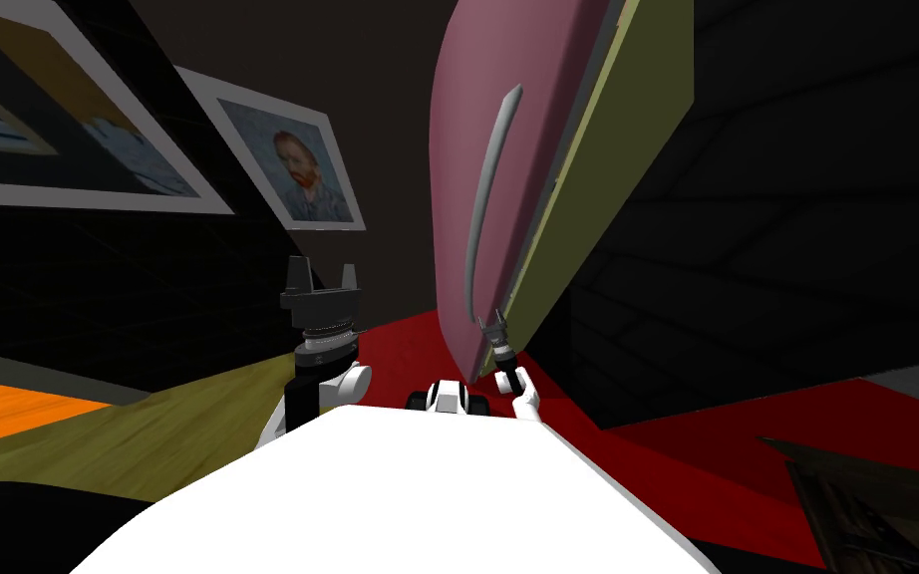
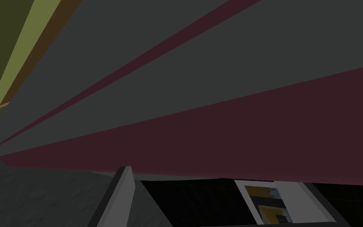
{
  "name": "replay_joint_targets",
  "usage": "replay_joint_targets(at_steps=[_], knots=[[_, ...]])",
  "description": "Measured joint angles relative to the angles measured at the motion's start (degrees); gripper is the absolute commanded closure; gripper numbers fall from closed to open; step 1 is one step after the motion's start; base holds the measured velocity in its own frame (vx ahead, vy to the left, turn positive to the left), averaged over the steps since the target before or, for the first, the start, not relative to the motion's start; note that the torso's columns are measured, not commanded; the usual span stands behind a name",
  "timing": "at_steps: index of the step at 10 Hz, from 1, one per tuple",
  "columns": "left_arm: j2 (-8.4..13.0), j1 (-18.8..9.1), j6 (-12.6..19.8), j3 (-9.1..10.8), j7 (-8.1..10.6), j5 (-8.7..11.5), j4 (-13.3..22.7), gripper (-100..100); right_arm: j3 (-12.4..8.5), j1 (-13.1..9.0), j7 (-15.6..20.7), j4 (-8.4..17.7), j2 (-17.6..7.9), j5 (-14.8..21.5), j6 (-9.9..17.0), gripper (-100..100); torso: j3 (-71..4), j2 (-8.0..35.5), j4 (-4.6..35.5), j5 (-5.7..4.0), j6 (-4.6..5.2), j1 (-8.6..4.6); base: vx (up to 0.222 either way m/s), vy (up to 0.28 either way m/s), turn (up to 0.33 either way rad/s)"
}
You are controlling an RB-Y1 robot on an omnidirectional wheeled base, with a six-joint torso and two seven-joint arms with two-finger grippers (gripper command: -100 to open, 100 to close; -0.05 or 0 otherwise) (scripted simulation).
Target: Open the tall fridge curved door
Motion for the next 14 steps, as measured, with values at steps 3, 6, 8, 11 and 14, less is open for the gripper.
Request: replay_joint_targets(at_steps=[3,6,8,11,14], knots=[[0.0,0.0,0.0,-0.03,0.00,0.0,0.0,0,-0.6,0.0,0.2,-0.2,-0.6,-1.1,-0.1,100,0.2,0.2,0.1,0.14,-0.08,0.62,-0.015,0.333,-0.229],[0.0,0.0,0.0,-0.02,0.00,0.0,0.0,0,-1.0,0.3,0.5,-0.1,-1.3,-2.2,0.5,100,-0.1,-0.1,0.2,0.12,-0.25,0.22,-0.059,0.321,-0.143],[0.0,0.0,0.0,-0.02,0.00,0.0,0.0,0,-1.3,0.1,0.7,0.1,-1.7,-2.8,0.8,100,-0.1,-0.1,0.2,0.11,-0.30,0.32,-0.054,0.356,-0.243],[0.0,0.0,0.0,-0.03,0.00,0.0,0.0,0,-1.8,0.1,1.0,0.0,-2.3,-3.9,1.5,100,-0.1,-0.1,0.2,0.11,-0.39,0.30,-0.071,0.361,-0.194],[0.0,0.0,0.0,-0.03,0.00,0.0,0.0,0,-2.2,-0.1,1.4,0.0,-2.9,-5.1,2.1,100,0.0,0.0,0.2,0.11,-0.26,0.17,-0.072,0.372,-0.194]])
